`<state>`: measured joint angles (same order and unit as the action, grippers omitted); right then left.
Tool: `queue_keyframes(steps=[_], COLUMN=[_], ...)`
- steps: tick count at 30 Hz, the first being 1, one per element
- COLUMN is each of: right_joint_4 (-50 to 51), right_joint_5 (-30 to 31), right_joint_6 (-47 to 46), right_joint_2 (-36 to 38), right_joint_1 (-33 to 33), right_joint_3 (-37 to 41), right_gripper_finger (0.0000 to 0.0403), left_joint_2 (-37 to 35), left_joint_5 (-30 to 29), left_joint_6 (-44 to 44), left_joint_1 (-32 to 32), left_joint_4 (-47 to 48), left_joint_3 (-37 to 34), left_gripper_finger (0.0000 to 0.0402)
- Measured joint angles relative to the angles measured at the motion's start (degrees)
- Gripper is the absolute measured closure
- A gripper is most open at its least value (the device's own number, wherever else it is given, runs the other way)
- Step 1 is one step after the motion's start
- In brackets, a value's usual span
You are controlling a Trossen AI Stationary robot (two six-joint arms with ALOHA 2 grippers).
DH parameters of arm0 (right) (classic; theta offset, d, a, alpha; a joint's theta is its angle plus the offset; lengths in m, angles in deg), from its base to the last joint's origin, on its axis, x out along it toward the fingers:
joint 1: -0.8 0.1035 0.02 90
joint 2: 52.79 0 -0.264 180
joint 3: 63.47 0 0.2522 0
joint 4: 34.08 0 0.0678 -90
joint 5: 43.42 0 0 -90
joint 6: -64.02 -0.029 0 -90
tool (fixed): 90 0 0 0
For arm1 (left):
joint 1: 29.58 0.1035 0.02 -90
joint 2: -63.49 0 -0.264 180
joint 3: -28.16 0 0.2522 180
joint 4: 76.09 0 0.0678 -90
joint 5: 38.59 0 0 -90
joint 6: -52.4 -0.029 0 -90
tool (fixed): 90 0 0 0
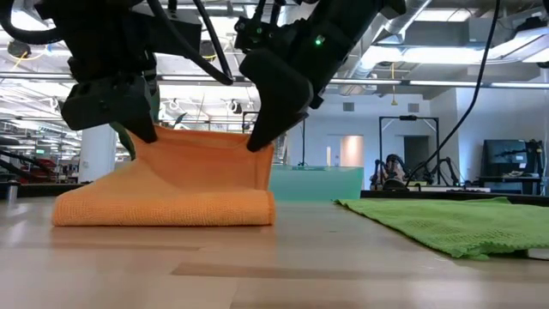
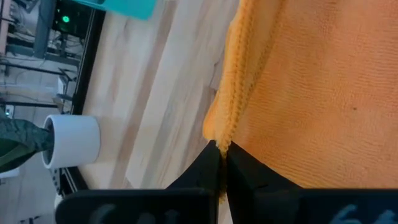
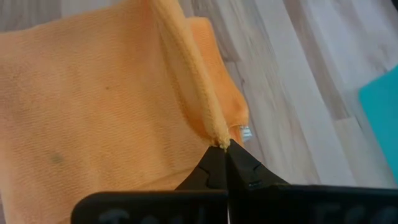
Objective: Roll microfiber towels into tight, uniform cylinder then place into a basket
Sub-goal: Fold the orange towel
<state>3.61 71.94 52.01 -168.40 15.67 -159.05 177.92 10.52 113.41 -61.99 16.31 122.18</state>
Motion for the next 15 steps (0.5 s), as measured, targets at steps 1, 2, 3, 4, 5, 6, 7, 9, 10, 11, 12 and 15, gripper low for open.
queue_keyframes(steps=[1, 2, 3, 4, 5, 6, 7, 9, 10, 11, 12, 15], right_joint_4=[-0.07, -0.16, -0.21, -0.26, -0.29, -0.29, -0.27, -0.31, -0.31, -0.34, -0.42, -0.46], right_joint_5=[0.00, -0.04, -0.39, -1.11, -1.64, -1.81, -1.75, -1.66, -1.64, -1.65, -1.71, -3.03], right_joint_6=[-0.02, 0.00, -0.02, -0.04, -0.05, -0.16, -0.49, -1.17, -1.47, -1.51, -1.52, -1.57], right_joint_2=[-0.02, -0.02, -0.02, -0.01, -0.02, -0.02, -0.02, -0.02, -0.02, -0.02, -0.02, -0.02], right_joint_1=[-0.04, -0.11, -0.23, -0.42, -0.67, -0.81, -1.02, -1.40, -1.56, -1.72, -1.91, -2.48], right_joint_3=[-0.02, 0.00, -0.01, 0.00, -0.01, 0.00, 0.00, 0.00, 0.00, 0.00, 0.00, 0.00], right_gripper_finger=[0.0399, 0.0399, 0.0399, 0.0399, 0.0399, 0.0399, 0.0399, 0.0399, 0.0399, 0.0399, 0.0399, 0.0399], left_joint_2=[0.00, 0.00, 0.00, -0.01, -0.02, -0.02, -0.02, -0.02, -0.02, -0.02, -0.02, -0.03], left_joint_5=[0.04, 0.16, 0.37, 0.55, 0.62, 0.68, 0.73, 0.80, 0.88, 0.97, 1.14, 2.13], left_joint_6=[0.20, 0.31, 0.32, 0.30, 0.31, 0.31, 0.29, 0.31, 0.38, 0.85, 1.50, 4.71], left_joint_1=[0.00, 0.00, -0.01, 0.00, 0.00, 0.00, 0.02, 0.15, 0.15, 0.17, 0.17, -0.15], left_joint_4=[0.01, 0.02, 0.03, 0.06, 0.26, 0.54, 0.81, 1.86, 2.92, 4.30, 6.08, 11.69], left_joint_3=[0.00, -0.01, 0.01, 0.02, 0.02, 0.02, 0.02, 0.02, 0.02, 0.03, 0.17, 1.25], left_gripper_finger=[0.0401, 0.0399, 0.0395, 0.0389, 0.0382, 0.0373, 0.0363, 0.0342, 0.0331, 0.0321, 0.0312, 0.0294])
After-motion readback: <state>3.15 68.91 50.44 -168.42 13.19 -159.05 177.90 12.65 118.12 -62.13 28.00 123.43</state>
